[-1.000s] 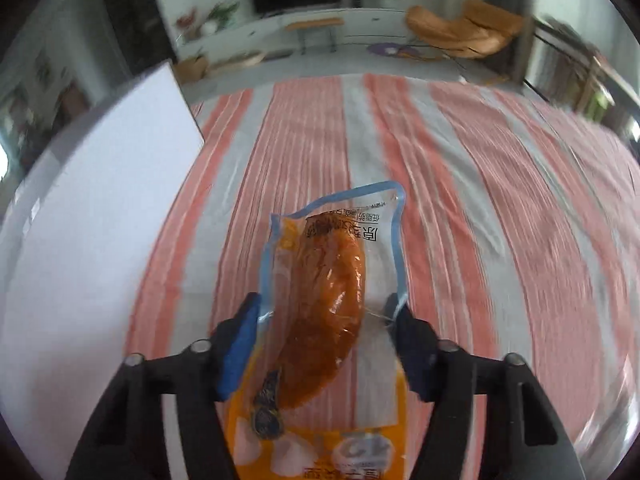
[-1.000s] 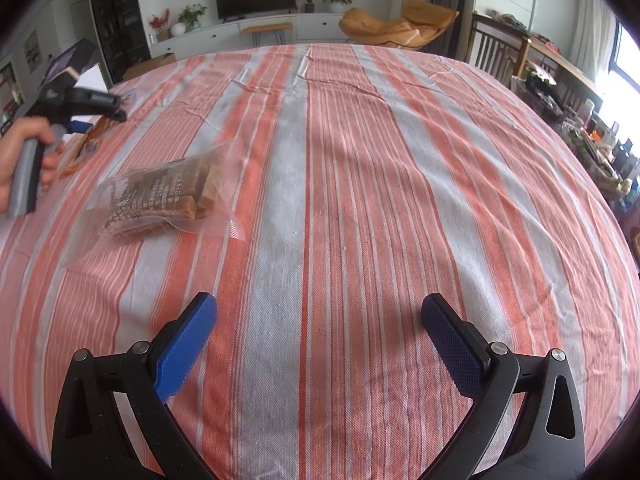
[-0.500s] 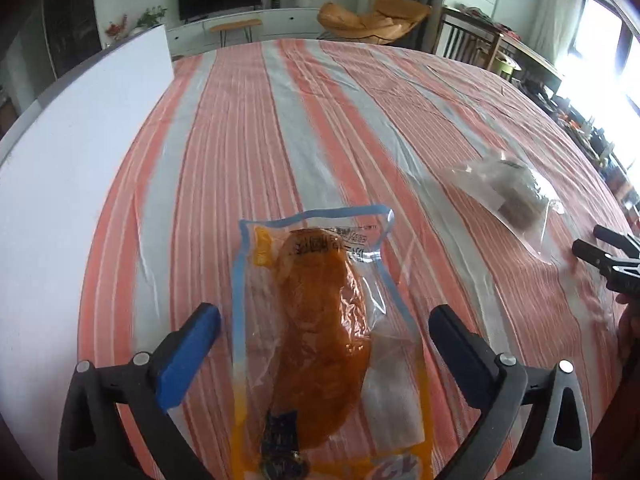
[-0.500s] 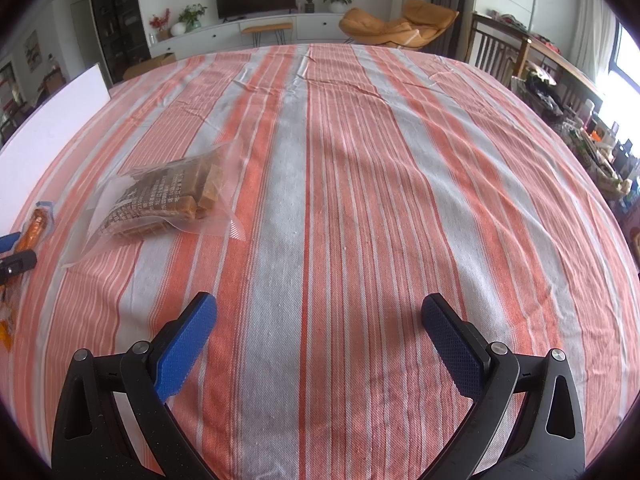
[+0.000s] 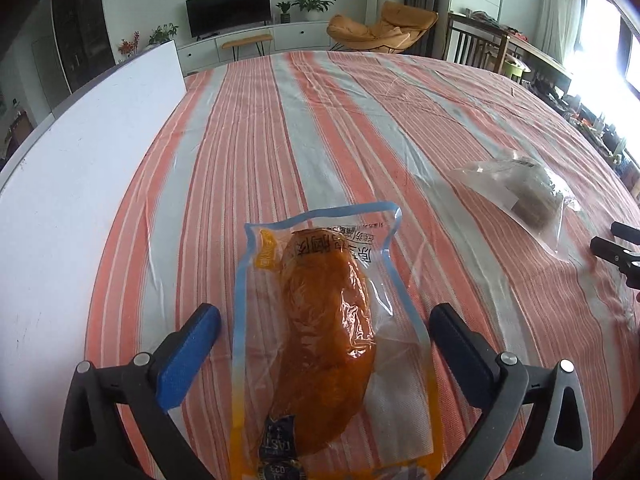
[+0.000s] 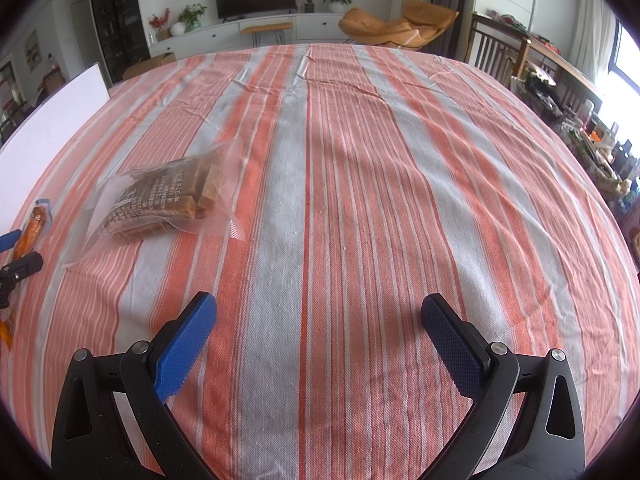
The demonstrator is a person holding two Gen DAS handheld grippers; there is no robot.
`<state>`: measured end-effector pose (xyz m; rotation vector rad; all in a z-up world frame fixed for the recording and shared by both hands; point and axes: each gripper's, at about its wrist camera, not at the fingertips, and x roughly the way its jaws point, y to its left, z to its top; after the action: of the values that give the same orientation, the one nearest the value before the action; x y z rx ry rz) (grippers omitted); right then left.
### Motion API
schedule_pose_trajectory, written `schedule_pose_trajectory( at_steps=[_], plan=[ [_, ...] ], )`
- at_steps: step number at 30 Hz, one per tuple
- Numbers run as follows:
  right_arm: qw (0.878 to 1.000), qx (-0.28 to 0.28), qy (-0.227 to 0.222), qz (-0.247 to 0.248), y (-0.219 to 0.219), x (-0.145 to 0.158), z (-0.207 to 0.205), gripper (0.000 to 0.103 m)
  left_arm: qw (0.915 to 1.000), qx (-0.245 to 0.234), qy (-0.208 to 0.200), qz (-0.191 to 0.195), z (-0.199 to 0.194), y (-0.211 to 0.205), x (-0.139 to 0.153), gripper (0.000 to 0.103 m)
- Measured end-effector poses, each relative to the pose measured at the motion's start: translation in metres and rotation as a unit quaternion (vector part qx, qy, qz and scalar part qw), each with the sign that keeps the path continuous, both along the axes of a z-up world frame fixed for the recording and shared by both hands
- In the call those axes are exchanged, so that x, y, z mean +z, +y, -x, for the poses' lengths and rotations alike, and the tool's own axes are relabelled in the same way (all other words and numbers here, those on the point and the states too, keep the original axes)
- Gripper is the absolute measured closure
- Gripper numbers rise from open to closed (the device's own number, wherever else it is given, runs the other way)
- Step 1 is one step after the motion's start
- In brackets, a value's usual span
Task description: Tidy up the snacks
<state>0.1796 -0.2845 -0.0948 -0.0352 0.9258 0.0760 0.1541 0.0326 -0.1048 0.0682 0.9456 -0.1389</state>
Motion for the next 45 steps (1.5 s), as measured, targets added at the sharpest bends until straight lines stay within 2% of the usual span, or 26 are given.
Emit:
schedule_pose_trajectory(
  at_steps=[13,17,20,24,27,29,31,32,34,36,38,39,40,42,43,44,45],
  plan=[
    [1.0,-0.004,0.004,-0.002,0.0,0.0,0.001,0.0,1.0,0.0,0.0,0.001,0.0,0.0,0.0,0.0],
    [0.998,0.043,0.039,-0.01,0.02,0.005,-0.008,0.001,1.0,0.001,0.0,0.001,0.0,0.001,0.0,0.0],
    [0.997,0.054,0.051,0.014,0.037,0.006,-0.034,0.002,1.0,0.001,0.0,0.001,0.001,0.001,0.0,0.0],
    [0.998,0.004,0.063,0.017,0.03,0.01,-0.095,0.002,1.0,0.001,0.001,0.001,-0.004,0.0,-0.001,0.0],
    [0.997,-0.022,0.067,0.019,0.024,0.022,-0.112,0.002,1.0,0.001,0.001,0.001,-0.004,0.0,-0.001,0.0],
    [0.997,-0.032,0.072,-0.024,0.025,0.036,-0.107,0.002,1.0,0.002,0.001,0.001,-0.005,0.0,0.0,0.0],
    [0.992,-0.024,0.084,-0.093,0.033,0.048,-0.098,0.001,1.0,0.004,0.001,0.002,-0.007,0.001,0.002,0.0],
    [0.989,-0.015,0.094,-0.113,0.041,0.051,-0.096,0.001,1.0,0.005,0.001,0.001,-0.007,0.001,0.002,0.0],
    [0.988,-0.007,0.114,-0.104,0.063,0.049,-0.098,0.001,1.0,0.006,0.001,0.001,-0.006,0.001,0.002,0.0],
    [0.987,-0.03,0.137,-0.081,0.078,0.037,-0.107,0.001,1.0,0.006,0.001,0.0,-0.006,0.0,0.002,0.0],
    [0.981,-0.052,0.167,-0.079,0.088,0.017,-0.117,0.0,0.9999,0.01,0.007,-0.002,-0.005,-0.001,0.002,0.001],
    [0.985,-0.05,0.157,-0.048,0.098,0.014,-0.117,0.002,0.9999,0.012,0.013,0.0,-0.004,0.001,0.003,0.004],
    [0.989,-0.028,0.145,-0.024,0.107,0.015,-0.116,0.007,0.9999,0.013,0.009,0.001,0.001,0.003,0.006,0.025],
    [0.993,0.022,0.116,0.03,0.123,0.019,-0.107,0.043,1.0,0.003,0.001,-0.007,0.01,0.003,0.014,0.033],
    [0.993,0.033,0.108,0.034,0.124,0.024,-0.101,0.052,0.9999,-0.004,-0.009,-0.003,0.016,0.003,0.018,0.044],
    [0.993,0.042,0.106,0.028,0.121,0.028,-0.096,0.057,0.9998,-0.009,-0.018,0.005,0.023,0.004,0.024,0.053],
    [0.993,0.05,0.109,0.017,0.116,0.033,-0.09,0.057,0.9995,-0.008,-0.025,0.016,0.028,0.006,0.031,0.059]
  ],
)
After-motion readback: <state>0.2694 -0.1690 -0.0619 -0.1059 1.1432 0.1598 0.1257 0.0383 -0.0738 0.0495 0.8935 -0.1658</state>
